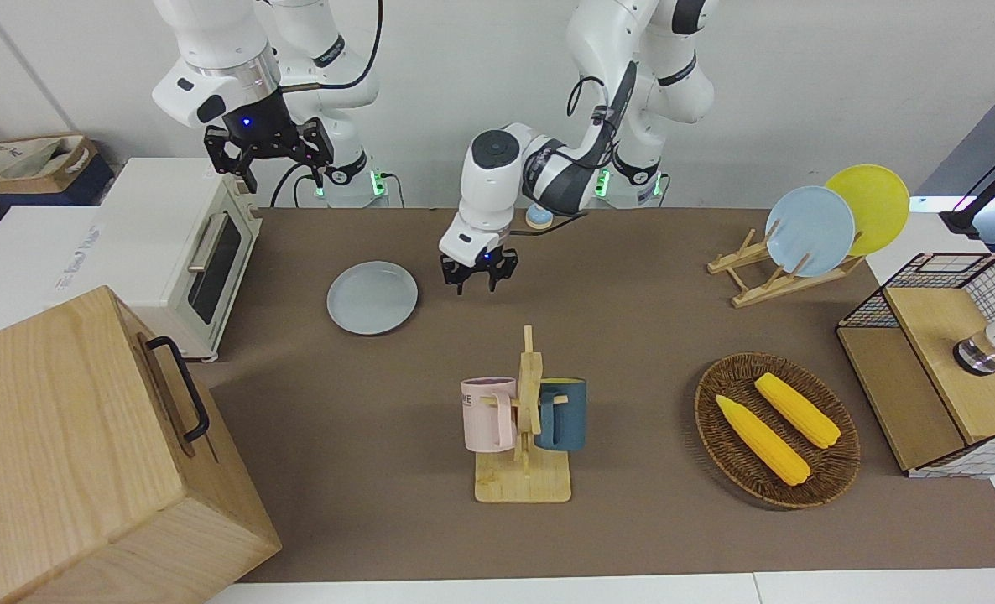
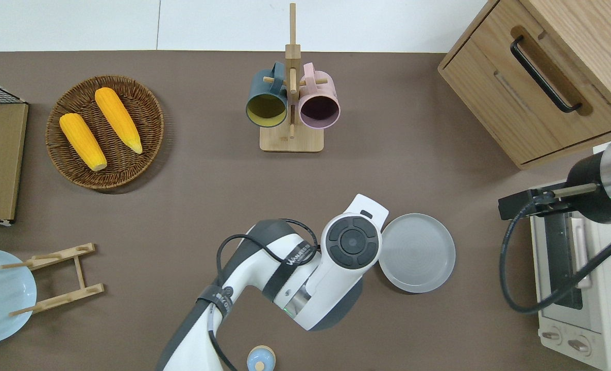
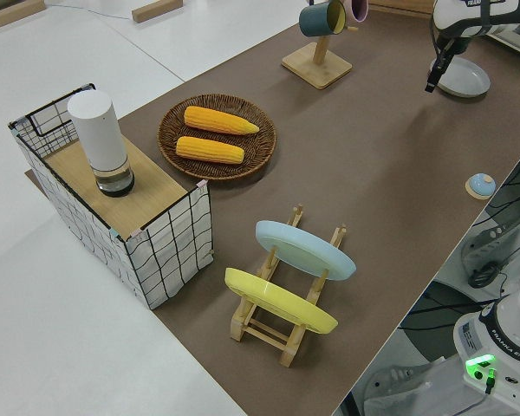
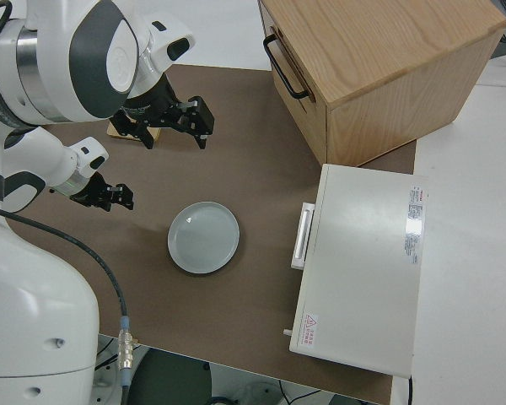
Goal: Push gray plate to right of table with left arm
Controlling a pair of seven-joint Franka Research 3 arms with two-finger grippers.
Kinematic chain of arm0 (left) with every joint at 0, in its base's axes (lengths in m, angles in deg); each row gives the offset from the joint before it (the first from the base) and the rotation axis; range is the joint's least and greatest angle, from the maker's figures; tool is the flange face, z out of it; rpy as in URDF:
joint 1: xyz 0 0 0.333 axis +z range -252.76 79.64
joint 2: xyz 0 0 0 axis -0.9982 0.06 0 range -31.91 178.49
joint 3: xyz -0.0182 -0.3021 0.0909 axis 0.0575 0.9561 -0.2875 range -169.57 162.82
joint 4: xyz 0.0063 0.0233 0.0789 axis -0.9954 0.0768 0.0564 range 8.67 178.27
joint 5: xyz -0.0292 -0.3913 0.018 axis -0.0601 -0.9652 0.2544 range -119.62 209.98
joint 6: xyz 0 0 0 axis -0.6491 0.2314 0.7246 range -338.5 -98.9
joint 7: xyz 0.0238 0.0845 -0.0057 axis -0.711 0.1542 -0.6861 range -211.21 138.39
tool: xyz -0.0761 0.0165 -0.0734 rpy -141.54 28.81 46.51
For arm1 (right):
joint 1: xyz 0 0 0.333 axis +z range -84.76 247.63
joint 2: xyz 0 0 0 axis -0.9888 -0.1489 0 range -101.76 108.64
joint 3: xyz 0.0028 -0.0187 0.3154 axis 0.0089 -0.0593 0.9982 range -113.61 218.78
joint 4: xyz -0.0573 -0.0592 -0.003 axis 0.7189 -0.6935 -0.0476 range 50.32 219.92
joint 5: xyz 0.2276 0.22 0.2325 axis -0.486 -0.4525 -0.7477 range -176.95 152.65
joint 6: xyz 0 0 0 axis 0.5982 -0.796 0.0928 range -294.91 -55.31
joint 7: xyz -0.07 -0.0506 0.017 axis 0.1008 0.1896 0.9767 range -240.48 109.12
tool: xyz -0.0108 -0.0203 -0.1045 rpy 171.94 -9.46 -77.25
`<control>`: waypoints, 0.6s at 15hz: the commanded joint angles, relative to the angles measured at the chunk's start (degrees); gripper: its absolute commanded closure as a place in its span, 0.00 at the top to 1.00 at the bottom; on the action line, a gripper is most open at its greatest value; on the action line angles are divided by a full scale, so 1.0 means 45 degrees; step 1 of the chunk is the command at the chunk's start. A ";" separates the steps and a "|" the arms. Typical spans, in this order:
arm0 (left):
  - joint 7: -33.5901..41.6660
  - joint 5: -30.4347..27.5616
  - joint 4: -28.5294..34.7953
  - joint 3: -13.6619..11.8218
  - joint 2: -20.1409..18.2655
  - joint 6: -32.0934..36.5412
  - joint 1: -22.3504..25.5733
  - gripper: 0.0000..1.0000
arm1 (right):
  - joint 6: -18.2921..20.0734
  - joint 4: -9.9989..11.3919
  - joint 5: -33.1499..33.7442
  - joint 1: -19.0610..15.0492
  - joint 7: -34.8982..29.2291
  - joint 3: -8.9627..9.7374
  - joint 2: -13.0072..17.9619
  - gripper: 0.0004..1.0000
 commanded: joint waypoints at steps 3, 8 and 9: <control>0.3302 -0.0088 0.1934 0.0070 -0.2598 0.1911 0.2287 0.71 | 0.0152 -0.0012 -0.0102 -0.0138 0.0033 0.0071 0.0096 0.98; 0.6991 -0.0127 0.1662 0.0031 -0.3614 0.4079 0.4924 0.80 | 0.0152 -0.0012 -0.0102 -0.0138 0.0033 0.0070 0.0096 0.98; 0.7733 -0.0108 0.1312 0.0031 -0.3751 0.4605 0.5566 0.88 | 0.0152 0.0007 -0.0121 -0.0138 0.0033 0.0071 0.0096 0.98</control>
